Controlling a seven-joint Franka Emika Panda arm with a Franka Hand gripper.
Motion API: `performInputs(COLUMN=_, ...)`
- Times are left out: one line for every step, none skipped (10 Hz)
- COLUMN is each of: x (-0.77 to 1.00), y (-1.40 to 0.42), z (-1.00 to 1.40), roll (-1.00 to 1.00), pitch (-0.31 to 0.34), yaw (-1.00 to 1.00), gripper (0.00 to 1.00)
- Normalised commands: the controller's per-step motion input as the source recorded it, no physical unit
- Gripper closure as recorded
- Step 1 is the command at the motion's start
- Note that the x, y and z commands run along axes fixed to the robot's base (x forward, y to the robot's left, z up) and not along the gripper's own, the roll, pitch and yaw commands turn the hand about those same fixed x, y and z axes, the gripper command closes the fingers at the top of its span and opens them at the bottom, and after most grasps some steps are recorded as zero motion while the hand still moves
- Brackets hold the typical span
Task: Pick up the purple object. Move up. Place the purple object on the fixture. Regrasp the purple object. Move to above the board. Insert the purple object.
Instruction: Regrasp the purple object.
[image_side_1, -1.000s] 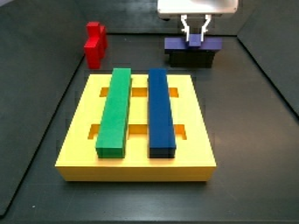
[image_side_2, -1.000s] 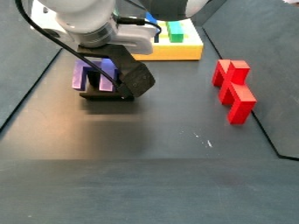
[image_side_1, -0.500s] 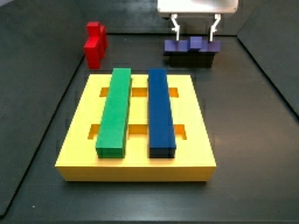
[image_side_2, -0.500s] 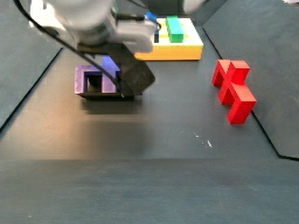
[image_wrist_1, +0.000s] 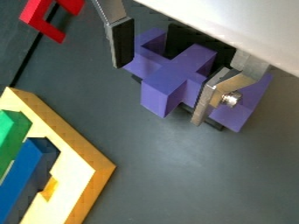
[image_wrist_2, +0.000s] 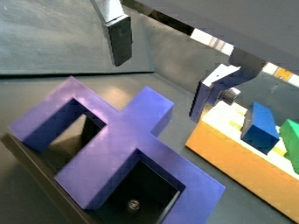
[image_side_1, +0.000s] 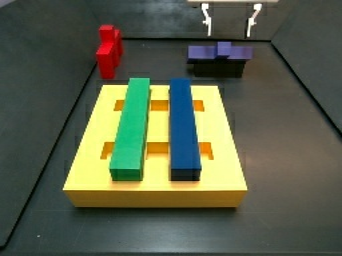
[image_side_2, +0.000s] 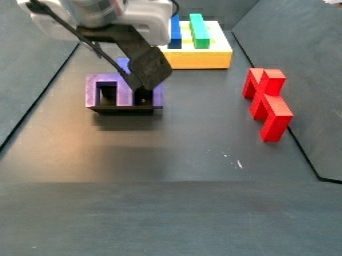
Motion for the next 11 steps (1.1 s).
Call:
performInputs(x=0.09, y=0.0, z=0.07, roll=0.99, pitch=-0.086, yaw=0.05, gripper=0.0)
performInputs(x=0.03, y=0.0, z=0.07, roll=1.0, pitch=-0.117, yaw=0.05, gripper=0.0)
performInputs(x=-0.15, y=-0.03, z=0.24, roll=1.0, pitch=-0.323, yaw=0.09, gripper=0.0)
performInputs(x=0.0, y=-0.04, z=0.22, roll=1.0, pitch=-0.234, yaw=0.11, gripper=0.0)
performInputs(x=0.0, y=-0.08, z=0.05, roll=1.0, pitch=-0.14, yaw=0.09, gripper=0.0)
performInputs(x=0.0, y=-0.11, z=0.03, roll=1.0, pitch=-0.103, yaw=0.09, gripper=0.0)
performInputs(x=0.04, y=-0.15, z=0.01, roll=1.0, pitch=-0.04, yaw=0.09, gripper=0.0)
performInputs(x=0.01, y=-0.17, z=0.01, roll=1.0, pitch=0.0, yaw=0.1, gripper=0.0)
performInputs(x=0.05, y=-0.19, z=0.0, roll=1.0, pitch=0.0, yaw=0.08, gripper=0.0)
performInputs(x=0.02, y=-0.2, z=0.0, roll=1.0, pitch=0.0, yaw=0.09, gripper=0.0)
performInputs(x=0.04, y=-0.2, z=0.0, roll=1.0, pitch=0.0, yaw=0.09, gripper=0.0)
